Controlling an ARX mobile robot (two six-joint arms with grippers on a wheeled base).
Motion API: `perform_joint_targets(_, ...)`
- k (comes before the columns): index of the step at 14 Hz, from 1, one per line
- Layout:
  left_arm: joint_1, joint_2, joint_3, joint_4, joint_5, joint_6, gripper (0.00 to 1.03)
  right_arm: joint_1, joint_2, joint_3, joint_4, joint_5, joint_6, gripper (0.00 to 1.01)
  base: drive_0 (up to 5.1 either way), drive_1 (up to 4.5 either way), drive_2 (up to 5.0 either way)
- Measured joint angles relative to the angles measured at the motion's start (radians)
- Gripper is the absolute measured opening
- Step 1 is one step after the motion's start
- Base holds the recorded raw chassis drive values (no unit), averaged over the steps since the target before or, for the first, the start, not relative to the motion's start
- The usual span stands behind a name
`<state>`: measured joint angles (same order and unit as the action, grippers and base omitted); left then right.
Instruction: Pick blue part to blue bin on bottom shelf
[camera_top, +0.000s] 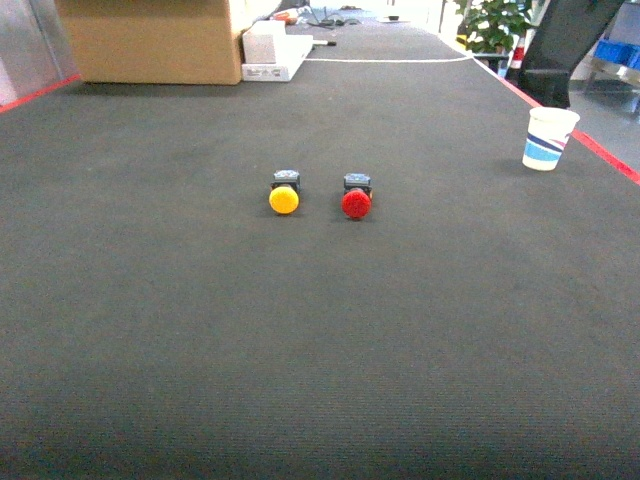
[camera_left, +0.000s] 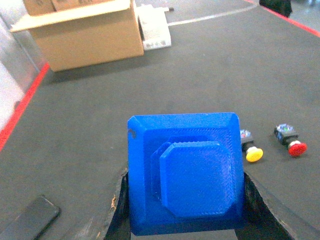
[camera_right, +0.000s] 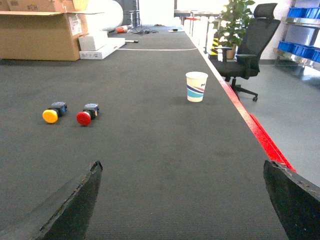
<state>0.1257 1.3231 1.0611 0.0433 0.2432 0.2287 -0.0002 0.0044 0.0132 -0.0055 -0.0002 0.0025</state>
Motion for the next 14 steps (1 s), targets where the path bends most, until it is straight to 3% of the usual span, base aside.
perform_joint_targets(2,-0.063,-0.209,-0.167,0.089,-0.136,-0.031,0.46,0.000,0.000,0.000,0.000,0.000,0.000,0.98,0.0,0.00,0.0)
perform_joint_targets(5,-0.168,-0.463,-0.427,0.195,-0.348,-0.038,0.46,0.000,0.000,0.000,0.000,0.000,0.000,0.98,0.0,0.00,0.0)
perform_joint_targets(6,-0.197,-0.542,-0.515,0.209,-0.394,-0.041,0.46,0.000,0.000,0.000,0.000,0.000,0.000,0.98,0.0,0.00,0.0)
perform_joint_targets(7,-0.216,-0.631,-0.599,0.193,-0.409,-0.069,0.46,0.000,0.000,0.000,0.000,0.000,0.000,0.98,0.0,0.00,0.0)
perform_joint_targets(8,-0.208,-0.721,-0.676,0.177,-0.408,-0.101,0.45,0.000,0.000,0.000,0.000,0.000,0.000,0.98,0.0,0.00,0.0)
perform_joint_targets(9,-0.158,-0.826,-0.733,0.142,-0.383,-0.153,0.45,0.000,0.000,0.000,0.000,0.000,0.000,0.98,0.0,0.00,0.0)
perform_joint_targets(12,0.026,-1.106,-0.787,-0.039,-0.177,-0.272,0.45,0.000,0.000,0.000,0.000,0.000,0.000,0.98,0.0,0.00,0.0)
perform_joint_targets(13,0.006,-1.138,-0.795,-0.043,-0.147,-0.281,0.45,0.000,0.000,0.000,0.000,0.000,0.000,0.98,0.0,0.00,0.0)
perform_joint_targets(14,-0.037,-1.135,-0.806,-0.020,-0.160,-0.281,0.45,0.000,0.000,0.000,0.000,0.000,0.000,0.98,0.0,0.00,0.0)
